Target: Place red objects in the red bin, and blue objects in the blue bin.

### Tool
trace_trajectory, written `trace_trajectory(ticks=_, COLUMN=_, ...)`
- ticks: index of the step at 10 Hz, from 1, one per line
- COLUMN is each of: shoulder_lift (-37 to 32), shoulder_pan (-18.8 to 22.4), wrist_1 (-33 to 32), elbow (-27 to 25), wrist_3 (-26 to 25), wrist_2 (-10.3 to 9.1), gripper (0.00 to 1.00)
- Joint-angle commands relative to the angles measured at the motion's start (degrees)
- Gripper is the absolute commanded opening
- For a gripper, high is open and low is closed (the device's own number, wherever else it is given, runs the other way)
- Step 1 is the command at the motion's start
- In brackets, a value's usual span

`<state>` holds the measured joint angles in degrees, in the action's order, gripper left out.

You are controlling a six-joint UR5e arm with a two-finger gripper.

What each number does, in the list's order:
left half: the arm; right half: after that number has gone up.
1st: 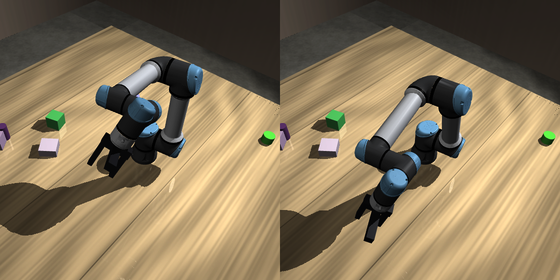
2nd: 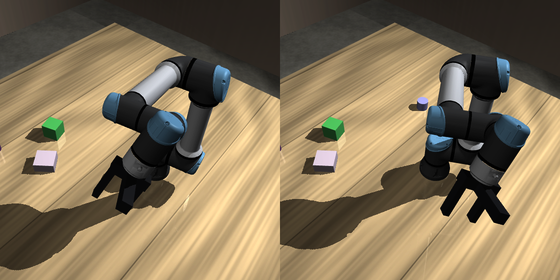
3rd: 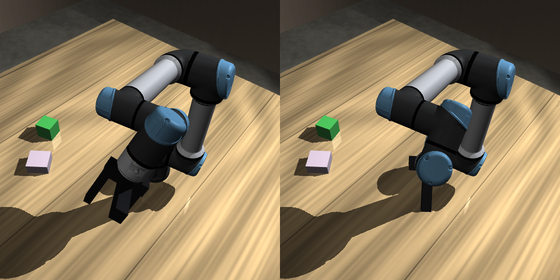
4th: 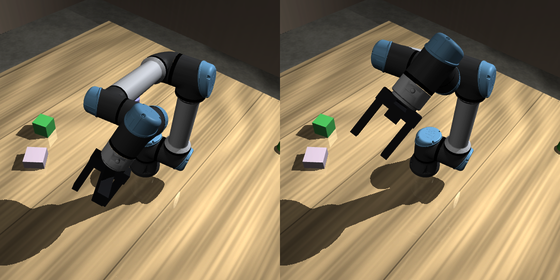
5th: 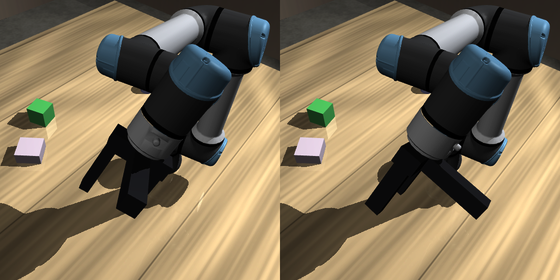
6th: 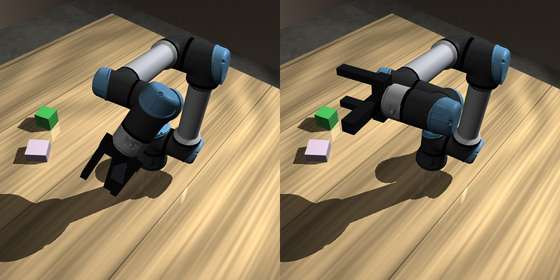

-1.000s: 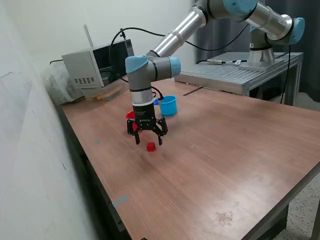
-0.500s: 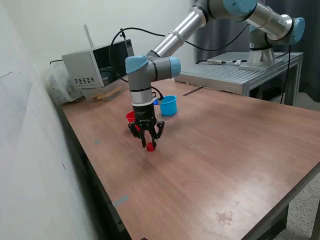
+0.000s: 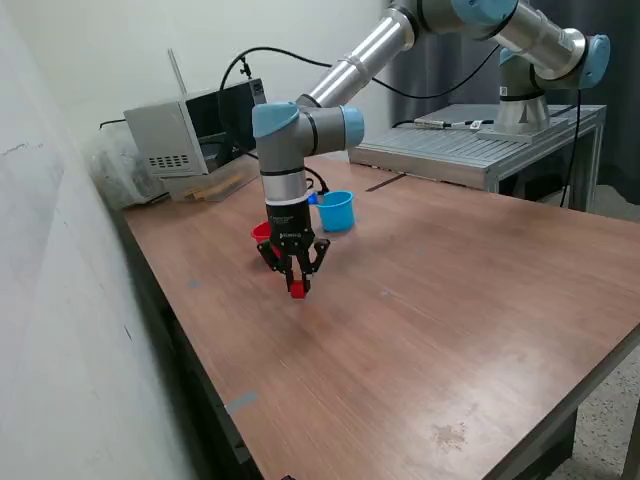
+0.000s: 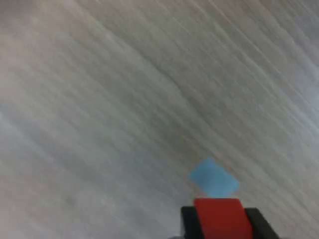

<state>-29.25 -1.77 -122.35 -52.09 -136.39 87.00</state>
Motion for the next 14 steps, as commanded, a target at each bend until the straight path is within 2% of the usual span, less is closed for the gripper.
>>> trace_trajectory(ticks=1, shoulder_lift=-5.3, shoulder_pan=0.1, wrist_1=0.0, elbow=-2.2, wrist_3=0.0, wrist_2=0.01, gripper=0.0)
trace_trajectory(ticks=4, shoulder_lift=-13.3, shoulder_pan=-0.8, wrist_1=0.0, elbow=-9.9, wrist_3=0.3, wrist_2=0.01, gripper=0.0)
trace_trajectory(ticks=5, shoulder_lift=-15.3, shoulder_pan=-3.2, wrist_1=0.0, elbow=-12.2, wrist_3=0.4, wrist_2=0.18, gripper=0.0)
trace_trajectory(ticks=7, shoulder_lift=-17.5, shoulder_pan=-7.5, wrist_1=-0.1, elbow=-15.9, wrist_3=2.3, wrist_2=2.37, gripper=0.0)
trace_trajectory(ticks=9, shoulder_lift=-17.6, shoulder_pan=-10.4, wrist_1=0.0, elbow=-16.7, wrist_3=3.0, wrist_2=2.47, gripper=0.0)
trace_trajectory(ticks=12, shoulder_lift=-17.0, shoulder_pan=-10.9, wrist_1=0.0, elbow=-17.0, wrist_3=3.0, wrist_2=2.47, gripper=0.0)
trace_trajectory(ticks=14, shoulder_lift=-14.4, shoulder_pan=-12.7, wrist_1=0.0, elbow=-16.4, wrist_3=2.9, wrist_2=2.47, gripper=0.0)
